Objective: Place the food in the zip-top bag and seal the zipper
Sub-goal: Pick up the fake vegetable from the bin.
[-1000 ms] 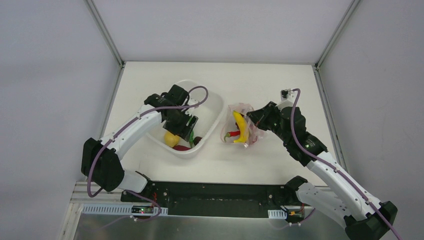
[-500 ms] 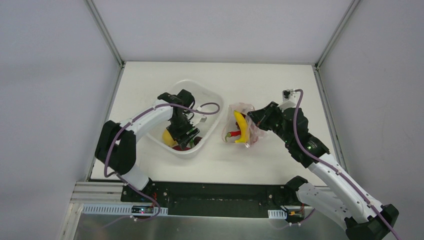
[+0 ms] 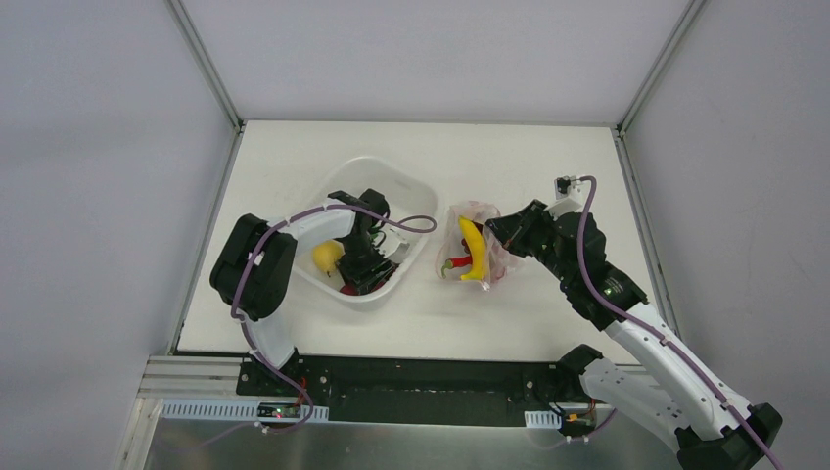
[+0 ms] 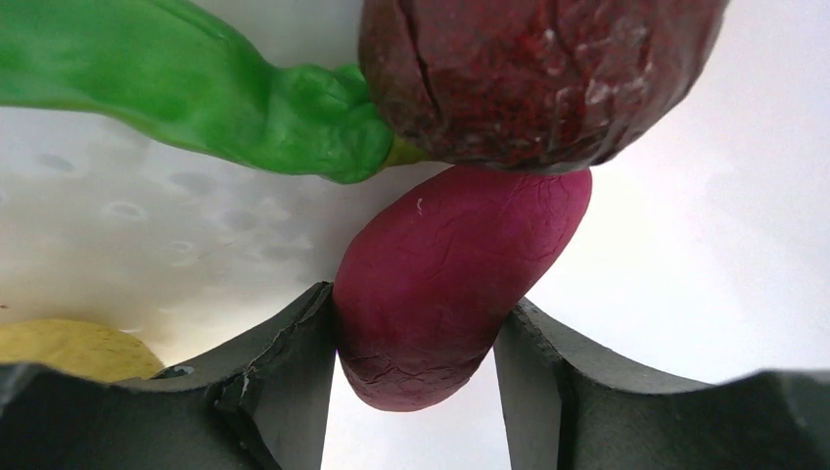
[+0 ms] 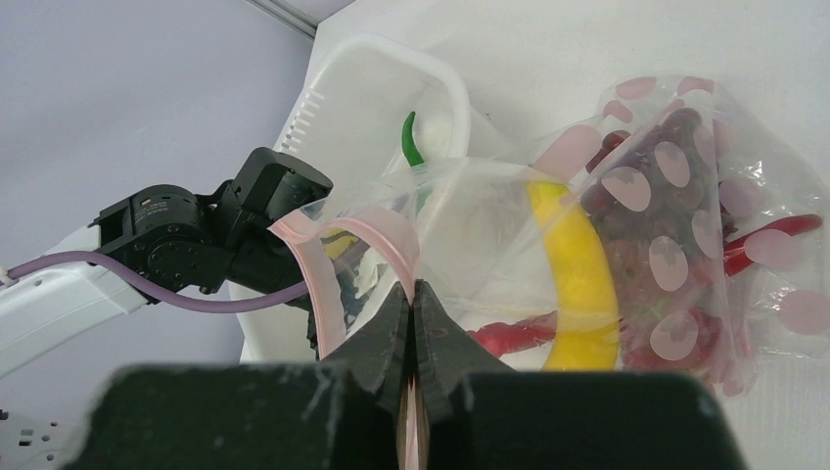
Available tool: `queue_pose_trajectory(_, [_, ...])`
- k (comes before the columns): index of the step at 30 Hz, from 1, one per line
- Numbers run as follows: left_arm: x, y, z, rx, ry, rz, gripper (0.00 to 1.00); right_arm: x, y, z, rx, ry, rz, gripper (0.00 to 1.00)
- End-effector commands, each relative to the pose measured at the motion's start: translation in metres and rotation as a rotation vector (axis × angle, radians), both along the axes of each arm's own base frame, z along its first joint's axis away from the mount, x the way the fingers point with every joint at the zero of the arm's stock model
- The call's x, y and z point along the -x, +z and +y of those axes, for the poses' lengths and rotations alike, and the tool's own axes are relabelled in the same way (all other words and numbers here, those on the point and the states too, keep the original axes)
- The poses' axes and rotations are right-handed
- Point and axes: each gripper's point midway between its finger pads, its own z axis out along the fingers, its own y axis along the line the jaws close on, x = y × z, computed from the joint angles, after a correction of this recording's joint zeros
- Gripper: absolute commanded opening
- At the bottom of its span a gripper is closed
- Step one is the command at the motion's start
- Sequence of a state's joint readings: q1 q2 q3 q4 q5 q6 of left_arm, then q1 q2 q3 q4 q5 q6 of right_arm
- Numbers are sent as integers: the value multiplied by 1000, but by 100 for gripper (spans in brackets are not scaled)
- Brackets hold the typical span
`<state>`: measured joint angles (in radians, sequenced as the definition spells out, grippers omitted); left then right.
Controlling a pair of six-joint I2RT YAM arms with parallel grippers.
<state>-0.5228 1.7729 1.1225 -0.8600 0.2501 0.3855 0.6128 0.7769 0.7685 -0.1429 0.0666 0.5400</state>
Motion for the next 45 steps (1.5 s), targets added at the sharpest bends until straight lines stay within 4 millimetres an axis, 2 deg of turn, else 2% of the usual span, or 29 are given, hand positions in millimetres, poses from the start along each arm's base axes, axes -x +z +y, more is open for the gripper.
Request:
queue_pose_trajectory(1, [-32,-1,-2,-5,34,-164,13,-2,17,-2,-37,-21,-37,2])
queue_pose_trajectory(3, [-38,5,-5,10,55,-196,6,-2,17,-2,-37,-20,-34,2])
queue_pose_trajectory(5, [-42,14,-11,45,71,-226,2,-3,17,-2,-39,-22,-32,2])
queue_pose_trajectory(10, [-59,44,-28,158,133,-342,0,-3,16,-2,-39,-23,-29,2])
queue_pose_trajectory(13, [-69,55,-31,182,175,-407,0,-3,15,-1,-40,-23,-26,2])
queue_pose_trajectory(22, [-94,69,-19,180,329,-577,0,-4,13,-2,-33,-29,-24,2])
queue_pose_trajectory(28, [-105,92,-14,272,473,-653,0,-5,14,0,-37,-28,-23,2])
queue_pose_trajectory(34, [-102,117,-17,361,574,-693,0,-5,8,3,-28,-14,1,2])
queue_pose_trajectory(41, [-85,180,-22,568,665,-759,0,-2,10,14,-52,45,-1,2])
queue_pose_trajectory(45, [-72,210,-25,665,700,-767,0,3,15,28,-67,124,5,0])
